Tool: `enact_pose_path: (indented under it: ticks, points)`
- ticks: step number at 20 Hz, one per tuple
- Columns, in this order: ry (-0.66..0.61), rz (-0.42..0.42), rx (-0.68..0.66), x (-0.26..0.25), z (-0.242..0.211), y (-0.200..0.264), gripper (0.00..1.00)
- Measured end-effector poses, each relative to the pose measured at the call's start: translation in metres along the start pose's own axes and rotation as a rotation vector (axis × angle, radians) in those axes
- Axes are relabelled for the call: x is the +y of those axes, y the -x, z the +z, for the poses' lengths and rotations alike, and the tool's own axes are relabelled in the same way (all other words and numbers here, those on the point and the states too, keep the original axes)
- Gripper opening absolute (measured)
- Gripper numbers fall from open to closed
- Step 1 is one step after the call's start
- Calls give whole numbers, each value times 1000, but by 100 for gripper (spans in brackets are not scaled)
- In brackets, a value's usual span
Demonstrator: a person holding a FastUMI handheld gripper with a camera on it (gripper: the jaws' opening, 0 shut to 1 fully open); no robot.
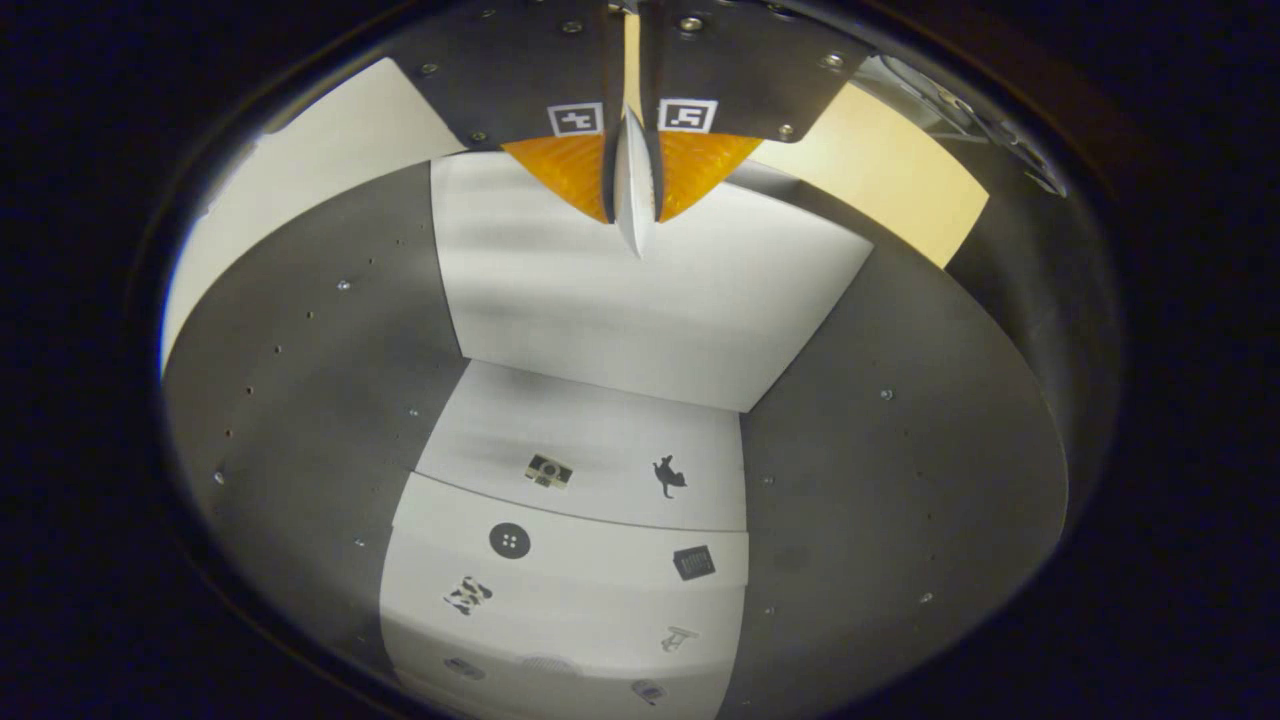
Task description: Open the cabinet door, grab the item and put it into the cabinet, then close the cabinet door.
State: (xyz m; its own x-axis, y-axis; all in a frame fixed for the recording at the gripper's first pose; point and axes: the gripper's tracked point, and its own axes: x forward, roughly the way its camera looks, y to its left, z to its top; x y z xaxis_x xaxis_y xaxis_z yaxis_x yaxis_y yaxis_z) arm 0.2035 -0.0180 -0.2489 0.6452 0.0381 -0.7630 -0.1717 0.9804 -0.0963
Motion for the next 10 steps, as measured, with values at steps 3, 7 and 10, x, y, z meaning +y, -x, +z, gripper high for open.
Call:
enact_pose_path:
  ticks: [3, 7, 10]
  points:
    - [11, 8, 21, 5, 0, -5, 6]
    - [-13, 26, 48, 7, 3, -12, 6]
    - [-16, 28, 53, 8, 4, -13, 10]
